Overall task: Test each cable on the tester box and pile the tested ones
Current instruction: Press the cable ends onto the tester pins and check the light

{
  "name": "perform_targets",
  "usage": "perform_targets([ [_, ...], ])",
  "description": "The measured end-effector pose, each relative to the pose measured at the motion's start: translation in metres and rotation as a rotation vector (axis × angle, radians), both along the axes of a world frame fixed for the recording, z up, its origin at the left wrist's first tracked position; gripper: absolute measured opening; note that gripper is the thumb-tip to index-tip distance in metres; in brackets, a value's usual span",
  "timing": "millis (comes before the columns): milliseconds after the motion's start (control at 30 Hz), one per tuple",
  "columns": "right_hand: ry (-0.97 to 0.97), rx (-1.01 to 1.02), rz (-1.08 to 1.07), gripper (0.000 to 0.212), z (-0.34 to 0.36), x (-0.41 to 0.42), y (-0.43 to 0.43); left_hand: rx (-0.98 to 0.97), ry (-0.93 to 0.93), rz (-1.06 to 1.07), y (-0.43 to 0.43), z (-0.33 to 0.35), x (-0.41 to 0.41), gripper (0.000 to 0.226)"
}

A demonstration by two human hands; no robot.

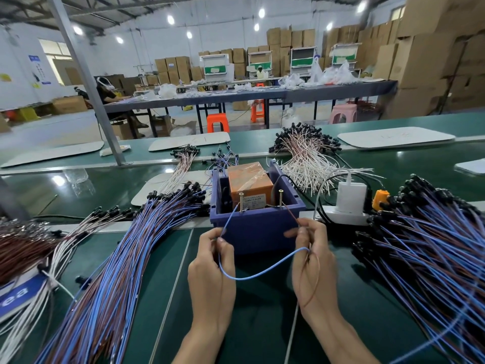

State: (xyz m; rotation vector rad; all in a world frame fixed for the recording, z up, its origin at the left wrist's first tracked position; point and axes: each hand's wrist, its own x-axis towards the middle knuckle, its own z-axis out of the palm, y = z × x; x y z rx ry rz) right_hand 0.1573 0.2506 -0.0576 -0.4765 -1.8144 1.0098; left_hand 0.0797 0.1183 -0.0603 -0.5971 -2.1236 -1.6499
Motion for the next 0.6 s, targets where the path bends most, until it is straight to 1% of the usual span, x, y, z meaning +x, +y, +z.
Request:
perform_targets([
  [600, -0.021, 0.025, -0.008, 0.014, 0.0064, 0.0043, -0.0048, -0.007, 0.005, -0.009, 0.001, -0.0015, -0.0016, 0.014],
])
